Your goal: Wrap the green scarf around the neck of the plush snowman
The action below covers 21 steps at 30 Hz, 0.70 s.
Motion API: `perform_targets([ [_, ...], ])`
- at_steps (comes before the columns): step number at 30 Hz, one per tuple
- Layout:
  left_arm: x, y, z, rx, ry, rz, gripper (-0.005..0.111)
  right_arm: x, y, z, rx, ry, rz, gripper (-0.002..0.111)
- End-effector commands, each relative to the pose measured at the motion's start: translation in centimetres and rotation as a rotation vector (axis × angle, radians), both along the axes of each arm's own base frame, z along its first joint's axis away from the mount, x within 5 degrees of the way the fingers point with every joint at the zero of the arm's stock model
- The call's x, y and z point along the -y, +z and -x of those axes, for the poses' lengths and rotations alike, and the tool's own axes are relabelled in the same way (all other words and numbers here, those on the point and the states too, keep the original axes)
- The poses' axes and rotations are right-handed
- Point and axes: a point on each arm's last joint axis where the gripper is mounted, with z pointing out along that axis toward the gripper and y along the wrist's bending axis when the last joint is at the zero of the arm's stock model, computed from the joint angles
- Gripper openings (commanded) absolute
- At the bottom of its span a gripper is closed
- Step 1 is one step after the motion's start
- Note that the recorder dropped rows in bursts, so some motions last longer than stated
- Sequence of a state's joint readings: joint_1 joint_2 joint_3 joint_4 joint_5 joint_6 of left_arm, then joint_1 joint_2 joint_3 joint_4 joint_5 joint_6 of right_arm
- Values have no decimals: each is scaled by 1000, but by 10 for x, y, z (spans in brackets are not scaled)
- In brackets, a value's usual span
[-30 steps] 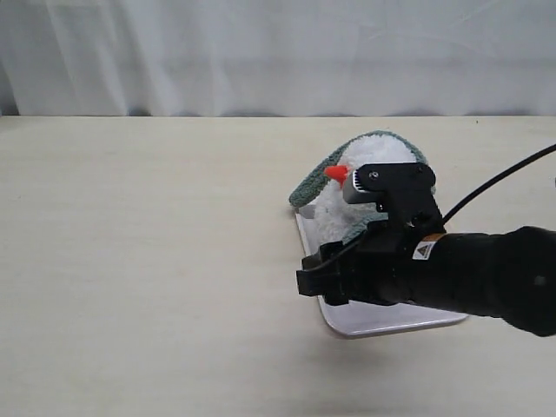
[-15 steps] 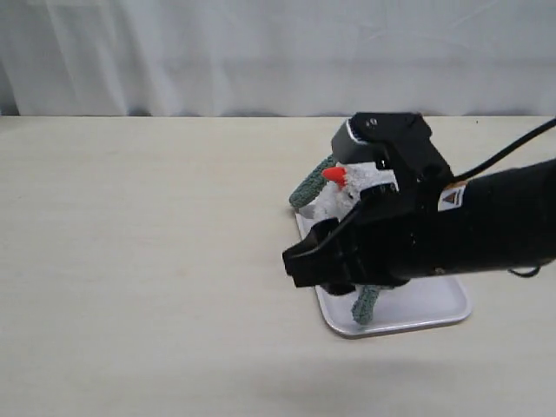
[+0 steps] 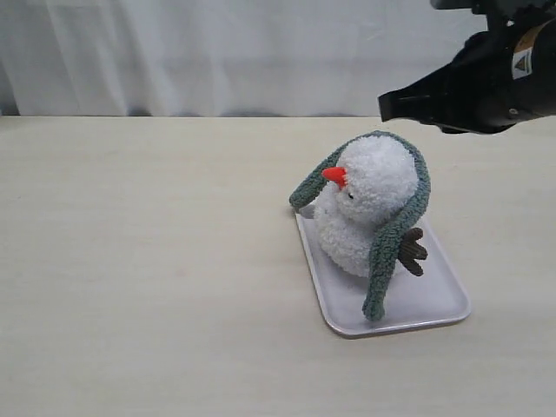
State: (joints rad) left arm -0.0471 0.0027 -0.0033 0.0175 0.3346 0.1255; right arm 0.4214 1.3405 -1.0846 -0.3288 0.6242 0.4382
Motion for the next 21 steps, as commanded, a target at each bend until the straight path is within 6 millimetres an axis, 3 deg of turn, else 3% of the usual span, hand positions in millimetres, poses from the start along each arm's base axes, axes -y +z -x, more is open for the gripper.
perform_targets([
  [1, 0, 0, 0, 11, 1, 4, 0, 15, -29, -25, -98, -82, 54, 4],
  [9, 0, 0, 0, 11, 1, 4, 0, 4, -76, -55, -151, -20, 117, 4],
  [17, 0, 0, 0, 11, 1, 4, 0, 8, -101, -68, -166, -84, 206, 4],
  [21, 0, 0, 0, 11, 1, 4, 0, 8, -103, -69, -170, -85, 206, 4],
])
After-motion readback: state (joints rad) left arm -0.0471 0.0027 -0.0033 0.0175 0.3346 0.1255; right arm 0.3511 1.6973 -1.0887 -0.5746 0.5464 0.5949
